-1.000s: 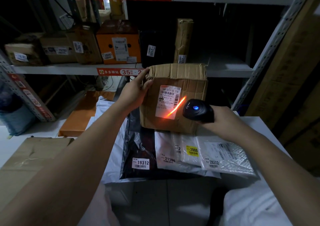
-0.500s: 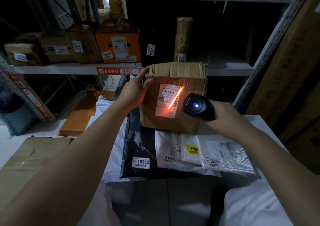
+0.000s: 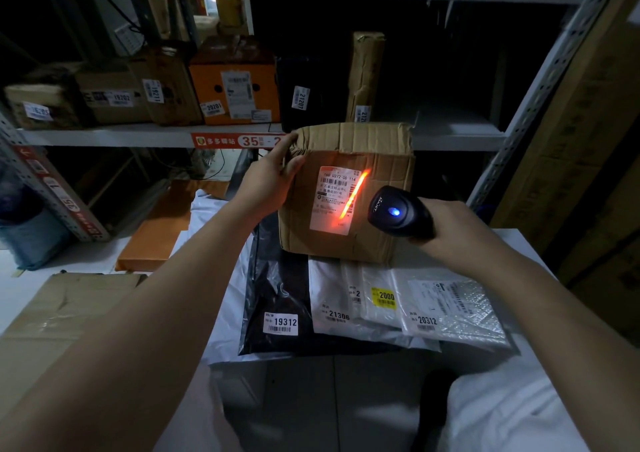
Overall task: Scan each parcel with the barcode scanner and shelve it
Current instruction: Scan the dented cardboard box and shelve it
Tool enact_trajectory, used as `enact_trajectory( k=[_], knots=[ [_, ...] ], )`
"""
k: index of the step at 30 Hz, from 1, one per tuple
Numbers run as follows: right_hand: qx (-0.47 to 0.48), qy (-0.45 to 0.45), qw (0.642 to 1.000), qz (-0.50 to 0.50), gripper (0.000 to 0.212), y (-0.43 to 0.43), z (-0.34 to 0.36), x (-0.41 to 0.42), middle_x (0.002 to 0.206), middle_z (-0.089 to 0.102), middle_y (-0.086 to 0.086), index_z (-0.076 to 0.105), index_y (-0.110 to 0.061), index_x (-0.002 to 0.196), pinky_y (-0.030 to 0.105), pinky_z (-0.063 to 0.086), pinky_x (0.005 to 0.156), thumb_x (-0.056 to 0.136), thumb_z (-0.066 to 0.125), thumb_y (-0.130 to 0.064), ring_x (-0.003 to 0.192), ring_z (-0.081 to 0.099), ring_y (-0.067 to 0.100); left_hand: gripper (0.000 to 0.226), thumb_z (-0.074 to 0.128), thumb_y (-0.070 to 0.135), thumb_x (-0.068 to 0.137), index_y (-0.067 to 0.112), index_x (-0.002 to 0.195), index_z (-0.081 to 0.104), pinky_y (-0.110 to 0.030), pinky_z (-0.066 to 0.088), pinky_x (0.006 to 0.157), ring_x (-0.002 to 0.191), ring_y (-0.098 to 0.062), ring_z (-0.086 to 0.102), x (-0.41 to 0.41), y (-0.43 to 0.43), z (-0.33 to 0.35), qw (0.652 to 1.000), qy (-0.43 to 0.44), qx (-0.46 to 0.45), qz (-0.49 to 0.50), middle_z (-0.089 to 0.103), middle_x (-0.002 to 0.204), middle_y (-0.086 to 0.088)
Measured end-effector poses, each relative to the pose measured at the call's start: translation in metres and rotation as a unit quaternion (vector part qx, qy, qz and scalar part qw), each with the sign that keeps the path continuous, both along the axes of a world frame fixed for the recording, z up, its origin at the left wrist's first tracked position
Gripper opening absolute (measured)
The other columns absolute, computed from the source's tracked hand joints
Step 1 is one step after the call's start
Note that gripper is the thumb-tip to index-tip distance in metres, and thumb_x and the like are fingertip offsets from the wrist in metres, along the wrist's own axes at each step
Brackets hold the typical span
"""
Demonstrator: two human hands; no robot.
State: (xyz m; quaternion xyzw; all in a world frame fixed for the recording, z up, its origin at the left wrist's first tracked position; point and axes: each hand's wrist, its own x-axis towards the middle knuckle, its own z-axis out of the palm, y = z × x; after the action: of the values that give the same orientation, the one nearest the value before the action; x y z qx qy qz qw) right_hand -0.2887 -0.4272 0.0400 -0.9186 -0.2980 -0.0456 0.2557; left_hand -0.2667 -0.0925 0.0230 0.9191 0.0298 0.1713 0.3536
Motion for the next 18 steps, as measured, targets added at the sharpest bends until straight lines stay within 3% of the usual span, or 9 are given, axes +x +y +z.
enact_trajectory(
  k=[5, 11, 18],
  knots=[
    [-0.047, -0.041, 0.998, 0.007, 0.021, -0.0009, 0.0030, 0.0026, 0.087, 0.066, -0.004, 0.060, -0.028, 0.086, 0.041, 0.053, 0.070, 0.083, 0.078, -0.020, 0.085, 0.067, 0.025, 0.056, 0.045, 0.044, 0.110, 0.037, 0.163, 0.029, -0.045, 0.054, 0.101, 0.133, -0.034, 0.056, -0.0030, -0.0042, 0.0034, 1.000, -0.009, 0.008, -0.003, 0.055, 0.152, -0.012],
    [-0.090, -0.062, 0.994, 0.004, 0.023, -0.0036, 0.0095, 0.0025, 0.093, 0.066, -0.007, 0.066, -0.028, 0.100, 0.046, 0.056, 0.072, 0.079, 0.075, -0.025, 0.089, 0.068, 0.025, 0.057, 0.044, 0.047, 0.109, 0.039, 0.163, 0.028, -0.042, 0.053, 0.098, 0.132, -0.035, 0.057, -0.0037, -0.0080, 0.0051, 1.000, 0.000, 0.016, 0.012, 0.054, 0.152, -0.014],
    [-0.106, -0.058, 0.993, 0.013, 0.023, -0.0032, 0.0088, 0.0011, 0.094, 0.066, -0.008, 0.066, -0.028, 0.101, 0.046, 0.056, 0.072, 0.079, 0.074, -0.027, 0.090, 0.068, 0.024, 0.057, 0.044, 0.046, 0.109, 0.038, 0.164, 0.026, -0.042, 0.050, 0.100, 0.137, -0.036, 0.052, -0.0063, -0.0095, 0.0077, 1.000, 0.015, 0.002, 0.011, 0.048, 0.157, -0.013]
  ],
)
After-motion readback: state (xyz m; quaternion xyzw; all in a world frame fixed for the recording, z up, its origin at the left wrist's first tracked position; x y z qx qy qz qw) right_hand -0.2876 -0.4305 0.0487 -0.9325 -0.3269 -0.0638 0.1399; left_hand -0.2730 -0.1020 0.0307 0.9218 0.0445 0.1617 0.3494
